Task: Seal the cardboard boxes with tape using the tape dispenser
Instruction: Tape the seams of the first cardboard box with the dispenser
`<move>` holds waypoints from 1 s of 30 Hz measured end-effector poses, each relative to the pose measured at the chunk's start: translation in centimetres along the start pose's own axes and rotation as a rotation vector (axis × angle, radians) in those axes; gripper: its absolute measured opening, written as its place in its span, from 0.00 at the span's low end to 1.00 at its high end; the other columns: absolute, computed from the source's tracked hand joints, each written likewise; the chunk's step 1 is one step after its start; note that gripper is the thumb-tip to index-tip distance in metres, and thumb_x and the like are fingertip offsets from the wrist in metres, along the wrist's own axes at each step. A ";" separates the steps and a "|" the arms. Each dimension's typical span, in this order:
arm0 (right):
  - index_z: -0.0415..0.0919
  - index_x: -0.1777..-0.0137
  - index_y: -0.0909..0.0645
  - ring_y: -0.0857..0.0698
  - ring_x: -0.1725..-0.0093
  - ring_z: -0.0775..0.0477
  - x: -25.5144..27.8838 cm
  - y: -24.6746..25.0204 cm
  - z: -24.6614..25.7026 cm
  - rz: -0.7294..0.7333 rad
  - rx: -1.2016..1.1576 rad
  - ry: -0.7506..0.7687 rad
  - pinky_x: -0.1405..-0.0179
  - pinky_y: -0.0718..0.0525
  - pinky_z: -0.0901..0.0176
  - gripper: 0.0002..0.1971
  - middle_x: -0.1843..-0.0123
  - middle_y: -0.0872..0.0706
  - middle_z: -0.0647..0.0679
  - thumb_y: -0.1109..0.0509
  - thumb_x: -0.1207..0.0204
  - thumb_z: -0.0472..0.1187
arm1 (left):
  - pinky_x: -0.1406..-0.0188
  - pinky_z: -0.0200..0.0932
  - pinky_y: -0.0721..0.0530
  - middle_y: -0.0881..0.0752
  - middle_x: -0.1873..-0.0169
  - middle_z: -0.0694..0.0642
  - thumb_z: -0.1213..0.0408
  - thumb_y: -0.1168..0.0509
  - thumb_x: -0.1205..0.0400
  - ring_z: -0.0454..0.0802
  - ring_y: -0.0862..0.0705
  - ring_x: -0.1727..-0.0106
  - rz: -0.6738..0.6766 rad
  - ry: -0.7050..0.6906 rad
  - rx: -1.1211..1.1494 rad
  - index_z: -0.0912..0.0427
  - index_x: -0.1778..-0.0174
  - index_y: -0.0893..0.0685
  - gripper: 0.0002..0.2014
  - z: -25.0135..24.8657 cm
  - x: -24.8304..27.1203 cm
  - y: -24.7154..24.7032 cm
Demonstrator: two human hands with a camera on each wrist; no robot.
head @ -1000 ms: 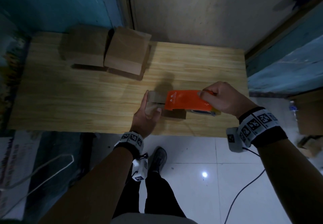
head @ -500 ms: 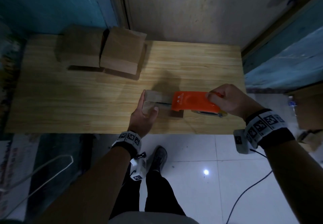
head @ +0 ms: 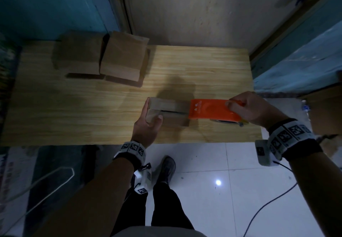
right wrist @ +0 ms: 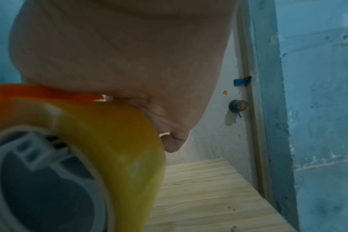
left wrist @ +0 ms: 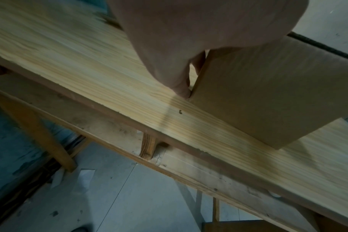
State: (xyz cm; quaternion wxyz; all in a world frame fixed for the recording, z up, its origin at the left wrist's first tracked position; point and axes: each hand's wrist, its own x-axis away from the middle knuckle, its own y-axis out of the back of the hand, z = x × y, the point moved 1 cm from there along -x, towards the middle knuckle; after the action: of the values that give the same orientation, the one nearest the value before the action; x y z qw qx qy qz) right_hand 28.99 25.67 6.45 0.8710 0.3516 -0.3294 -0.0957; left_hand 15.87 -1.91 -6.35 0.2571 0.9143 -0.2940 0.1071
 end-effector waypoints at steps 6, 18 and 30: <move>0.41 0.55 0.11 0.09 0.65 0.43 0.5 0.2 -1.9 0.002 -0.016 -0.047 0.56 0.09 0.42 0.16 0.62 0.09 0.41 0.33 0.16 0.51 | 0.82 0.29 0.23 0.22 0.40 0.47 0.55 0.37 0.14 0.37 0.27 0.80 0.002 -0.045 -0.040 0.47 0.13 0.49 0.36 -0.2 0.1 0.1; 0.32 0.58 0.13 0.10 0.63 0.36 1.0 -0.2 -3.6 0.056 -0.028 -0.065 0.59 0.09 0.41 0.19 0.62 0.10 0.36 0.35 0.15 0.47 | 0.81 0.27 0.23 0.23 0.41 0.45 0.56 0.36 0.15 0.33 0.26 0.80 0.010 -0.059 -0.042 0.47 0.14 0.47 0.36 0.3 -0.2 0.0; 0.49 0.56 0.12 0.11 0.60 0.52 -0.5 1.0 -1.9 0.227 0.297 -0.147 0.56 0.14 0.58 0.27 0.59 0.09 0.49 0.35 0.27 0.73 | 0.70 0.38 0.17 0.29 0.37 0.38 0.54 0.38 0.14 0.40 0.21 0.67 0.046 0.038 -0.058 0.39 0.15 0.49 0.35 -0.6 0.0 -0.2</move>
State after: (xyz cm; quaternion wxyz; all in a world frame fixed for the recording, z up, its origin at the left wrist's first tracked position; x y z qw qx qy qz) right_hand 29.71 27.68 5.87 0.7884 0.4287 -0.4403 0.0273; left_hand 15.94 -1.46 -5.86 0.2864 0.8973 -0.3132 0.1217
